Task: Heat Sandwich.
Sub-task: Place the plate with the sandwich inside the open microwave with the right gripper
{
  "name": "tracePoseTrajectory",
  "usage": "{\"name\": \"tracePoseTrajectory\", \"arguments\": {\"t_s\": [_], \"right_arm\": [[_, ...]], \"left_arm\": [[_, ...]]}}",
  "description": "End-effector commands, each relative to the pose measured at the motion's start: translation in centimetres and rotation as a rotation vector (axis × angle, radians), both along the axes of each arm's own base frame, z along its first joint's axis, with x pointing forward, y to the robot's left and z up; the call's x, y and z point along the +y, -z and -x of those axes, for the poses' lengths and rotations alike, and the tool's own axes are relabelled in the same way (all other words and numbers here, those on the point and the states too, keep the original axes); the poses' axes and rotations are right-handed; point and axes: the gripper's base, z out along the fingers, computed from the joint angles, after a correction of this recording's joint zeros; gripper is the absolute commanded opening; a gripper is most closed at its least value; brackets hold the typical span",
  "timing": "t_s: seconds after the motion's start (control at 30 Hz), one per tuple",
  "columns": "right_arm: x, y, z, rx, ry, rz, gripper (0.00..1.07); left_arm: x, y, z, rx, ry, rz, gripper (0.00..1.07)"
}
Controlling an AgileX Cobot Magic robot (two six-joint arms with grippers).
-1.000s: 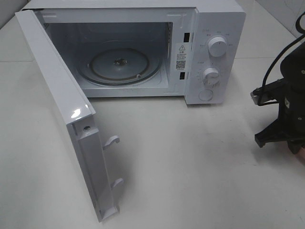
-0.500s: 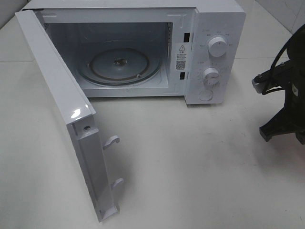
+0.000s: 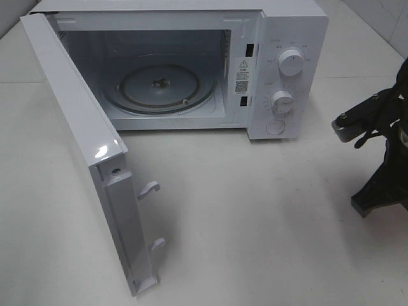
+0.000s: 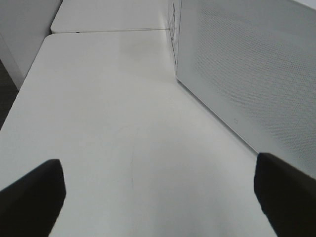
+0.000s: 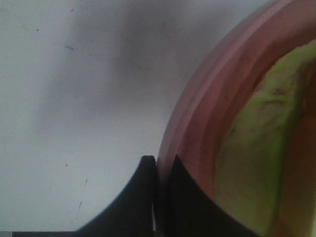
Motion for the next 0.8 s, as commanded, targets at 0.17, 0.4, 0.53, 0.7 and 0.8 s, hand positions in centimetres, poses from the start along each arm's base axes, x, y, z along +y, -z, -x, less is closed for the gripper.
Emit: {"name": "tracePoseTrajectory", "arguments": {"t_s": [0.17,0.4,0.53,0.7,0.8], "right_arm": [[0.9,-1.3,2.1,0.0,-0.1,0.039,0.0],[2.8,-2.5,4.1,0.004,-0.261,-0.02,0.0],[3.4,-2.8,4.9,0.017,-0.332,-0.02,0.01],[4.6,-3.4,6.3,0.041,-0.484,-0.007,0.0],[4.9,-3.6,6.7,0.042,-0.541,-0.006,0.0]], "left_arm": [[0.0,0.0,0.4,-0.026,-0.006,0.004,0.98],[0.0,0.0,0.4,-0.026,-0.006,0.004,0.98],[0.0,0.0,0.4,-0.026,-0.006,0.004,0.98],[0.0,0.0,0.4,-0.026,-0.006,0.004,0.98],[0.0,0.0,0.4,-0.026,-0.006,0.004,0.98]]}}
